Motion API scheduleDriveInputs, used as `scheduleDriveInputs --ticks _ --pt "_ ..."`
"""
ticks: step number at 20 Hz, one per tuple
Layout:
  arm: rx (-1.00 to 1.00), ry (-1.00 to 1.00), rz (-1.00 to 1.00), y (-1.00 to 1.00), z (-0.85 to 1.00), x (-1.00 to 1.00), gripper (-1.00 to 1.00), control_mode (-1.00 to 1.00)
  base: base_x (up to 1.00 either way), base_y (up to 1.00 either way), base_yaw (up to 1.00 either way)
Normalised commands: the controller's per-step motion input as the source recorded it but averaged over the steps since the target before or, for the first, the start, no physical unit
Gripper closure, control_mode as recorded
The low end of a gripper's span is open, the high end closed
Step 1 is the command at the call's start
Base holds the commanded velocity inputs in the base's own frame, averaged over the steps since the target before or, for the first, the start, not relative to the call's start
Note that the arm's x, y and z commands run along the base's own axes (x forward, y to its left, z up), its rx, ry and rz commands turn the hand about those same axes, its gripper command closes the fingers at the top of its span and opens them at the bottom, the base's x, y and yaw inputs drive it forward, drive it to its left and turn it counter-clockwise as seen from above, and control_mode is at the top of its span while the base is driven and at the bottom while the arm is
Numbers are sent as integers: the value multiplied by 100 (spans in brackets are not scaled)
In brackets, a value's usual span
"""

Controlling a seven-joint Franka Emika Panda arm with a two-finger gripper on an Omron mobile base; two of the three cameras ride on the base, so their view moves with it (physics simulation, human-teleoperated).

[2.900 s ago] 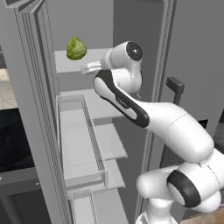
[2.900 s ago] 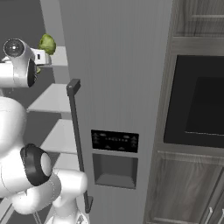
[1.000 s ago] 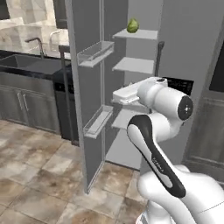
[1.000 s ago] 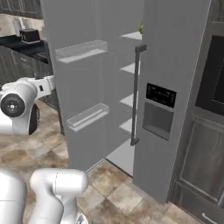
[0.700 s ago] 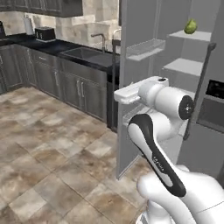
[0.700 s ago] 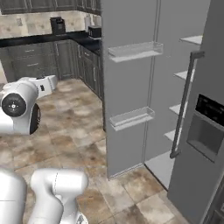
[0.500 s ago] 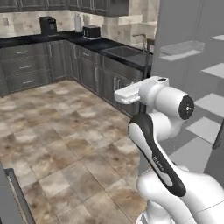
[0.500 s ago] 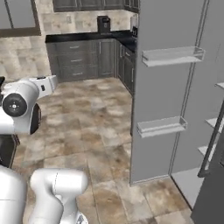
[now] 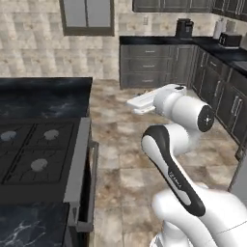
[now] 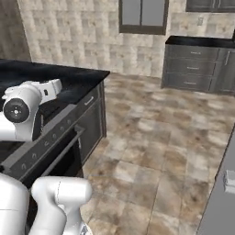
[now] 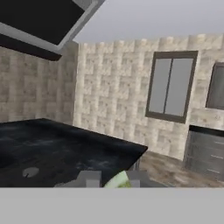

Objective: Take the lemon wedge from the fridge and place it on the plate with fish on the dining counter.

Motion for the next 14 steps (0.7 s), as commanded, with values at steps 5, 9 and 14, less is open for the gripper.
scheduleDriveInputs --ticks 5,9,14 --pt "0 0 0 0 0 0 100 100 -18 0 89" --pt "0 0 0 0 0 0 100 100 -22 0 88" --pt "0 0 0 0 0 0 100 100 -45 1 79"
